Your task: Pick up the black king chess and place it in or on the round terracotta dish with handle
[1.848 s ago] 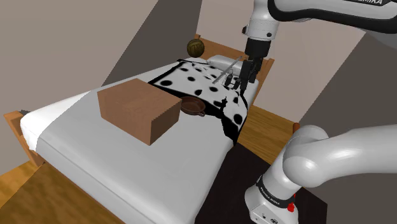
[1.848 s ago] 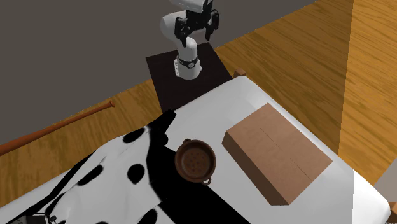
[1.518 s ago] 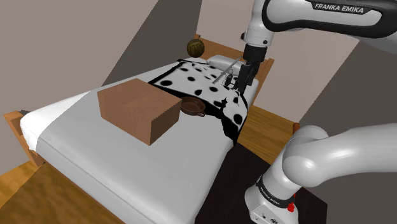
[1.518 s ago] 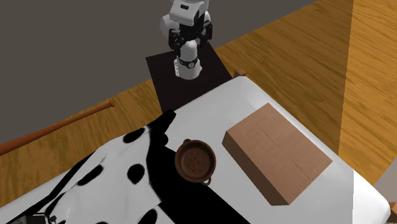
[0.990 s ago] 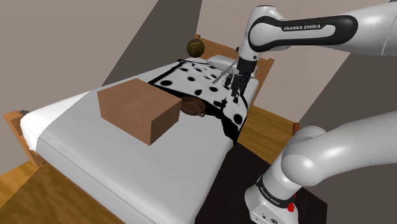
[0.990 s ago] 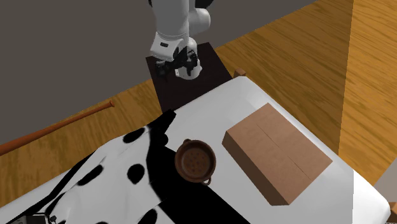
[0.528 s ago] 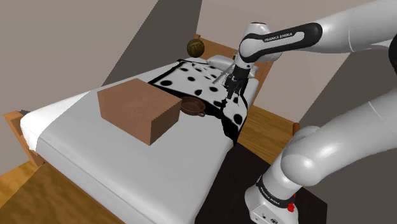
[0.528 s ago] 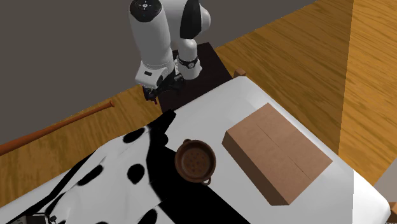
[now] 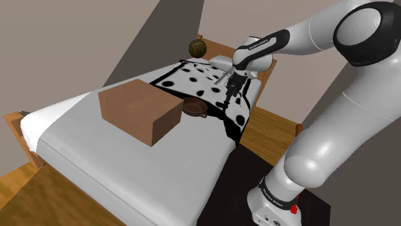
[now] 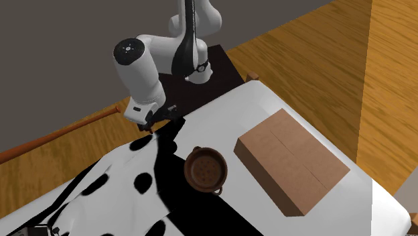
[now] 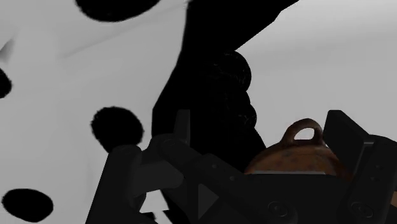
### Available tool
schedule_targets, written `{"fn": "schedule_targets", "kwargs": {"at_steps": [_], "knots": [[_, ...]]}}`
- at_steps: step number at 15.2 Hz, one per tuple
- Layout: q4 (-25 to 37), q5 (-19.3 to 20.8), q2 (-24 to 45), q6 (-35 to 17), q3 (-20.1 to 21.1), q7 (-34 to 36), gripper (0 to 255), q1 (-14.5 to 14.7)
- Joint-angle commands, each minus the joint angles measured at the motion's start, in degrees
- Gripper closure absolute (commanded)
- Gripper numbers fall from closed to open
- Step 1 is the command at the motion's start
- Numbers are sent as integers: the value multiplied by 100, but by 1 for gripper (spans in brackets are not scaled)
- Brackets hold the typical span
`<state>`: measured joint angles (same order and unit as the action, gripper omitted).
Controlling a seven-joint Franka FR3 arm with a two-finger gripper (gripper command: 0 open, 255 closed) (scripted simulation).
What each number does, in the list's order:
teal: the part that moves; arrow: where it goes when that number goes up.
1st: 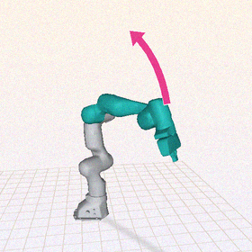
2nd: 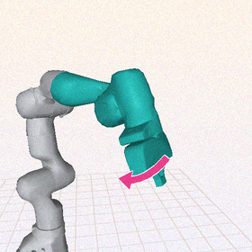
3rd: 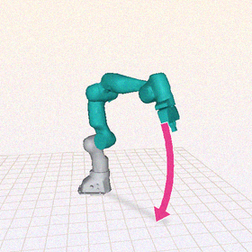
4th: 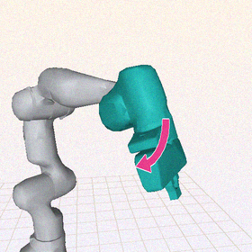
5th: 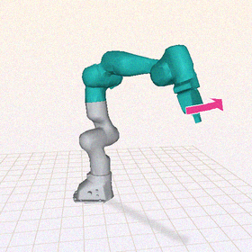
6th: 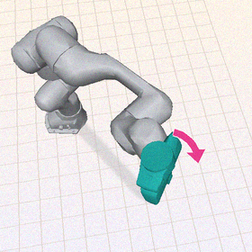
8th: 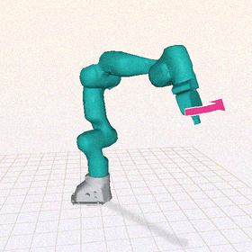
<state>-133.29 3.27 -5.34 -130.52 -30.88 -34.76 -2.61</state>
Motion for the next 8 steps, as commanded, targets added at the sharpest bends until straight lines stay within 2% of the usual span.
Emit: {"fn": "schedule_targets", "kwargs": {"at_steps": [1,8], "knots": [[120,-247,319,-204,-66,-217,0,10],[-58,-609,791,-781,-64,-477,0,1]]}}
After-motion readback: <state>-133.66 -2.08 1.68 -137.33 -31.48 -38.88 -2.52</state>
